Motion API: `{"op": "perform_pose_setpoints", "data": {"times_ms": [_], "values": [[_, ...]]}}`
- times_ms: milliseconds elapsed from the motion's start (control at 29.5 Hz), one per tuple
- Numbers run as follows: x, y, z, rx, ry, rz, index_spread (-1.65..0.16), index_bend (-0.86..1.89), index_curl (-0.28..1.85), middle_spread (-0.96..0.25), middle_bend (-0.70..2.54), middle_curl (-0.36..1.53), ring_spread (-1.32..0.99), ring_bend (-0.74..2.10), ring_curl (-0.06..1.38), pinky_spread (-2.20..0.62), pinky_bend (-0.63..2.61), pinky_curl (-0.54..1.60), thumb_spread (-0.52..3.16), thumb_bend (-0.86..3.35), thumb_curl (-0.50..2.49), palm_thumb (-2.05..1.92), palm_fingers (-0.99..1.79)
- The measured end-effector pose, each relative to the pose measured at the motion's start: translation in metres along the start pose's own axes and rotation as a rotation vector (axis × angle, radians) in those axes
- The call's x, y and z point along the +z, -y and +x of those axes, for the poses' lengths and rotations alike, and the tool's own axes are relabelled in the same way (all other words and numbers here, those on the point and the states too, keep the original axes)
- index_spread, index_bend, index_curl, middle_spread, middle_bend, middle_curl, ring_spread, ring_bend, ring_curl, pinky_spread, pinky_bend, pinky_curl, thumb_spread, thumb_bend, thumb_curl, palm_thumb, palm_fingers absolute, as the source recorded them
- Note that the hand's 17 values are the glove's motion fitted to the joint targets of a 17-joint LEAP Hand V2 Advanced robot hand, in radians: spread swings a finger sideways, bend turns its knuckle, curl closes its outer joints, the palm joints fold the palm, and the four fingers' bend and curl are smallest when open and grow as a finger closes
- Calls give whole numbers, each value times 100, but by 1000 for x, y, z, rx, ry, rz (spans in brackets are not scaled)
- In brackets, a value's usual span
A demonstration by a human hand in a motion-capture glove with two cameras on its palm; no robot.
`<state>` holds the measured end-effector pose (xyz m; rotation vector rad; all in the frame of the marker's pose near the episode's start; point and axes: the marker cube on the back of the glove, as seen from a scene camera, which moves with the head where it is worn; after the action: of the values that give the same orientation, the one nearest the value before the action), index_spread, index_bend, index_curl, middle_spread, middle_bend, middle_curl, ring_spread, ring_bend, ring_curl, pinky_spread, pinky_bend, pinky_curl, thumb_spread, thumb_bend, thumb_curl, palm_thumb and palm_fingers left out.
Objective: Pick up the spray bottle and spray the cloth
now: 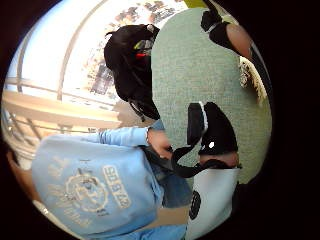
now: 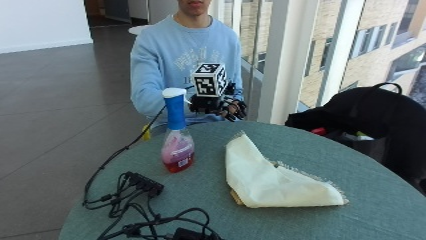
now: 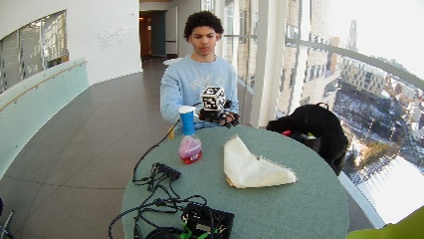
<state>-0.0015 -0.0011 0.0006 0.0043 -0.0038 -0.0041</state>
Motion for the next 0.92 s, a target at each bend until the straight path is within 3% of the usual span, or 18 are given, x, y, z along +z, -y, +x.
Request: {"op": "perform_pose_setpoints", "data": {"times_ms": [373,712,916], "values": [[-1,11,0,2,-6,7,-32,19,23,-6,39,21,-2,29,19,17,22,18,86,40,22,65,67],[-4,11,1,5,-6,9,-36,17,28,-7,36,27,-2,22,22,20,20,23,105,35,28,67,65],[-14,-21,-2,28,-13,40,-36,18,30,-7,35,30,-2,18,22,21,19,25,111,31,31,67,63]]}}
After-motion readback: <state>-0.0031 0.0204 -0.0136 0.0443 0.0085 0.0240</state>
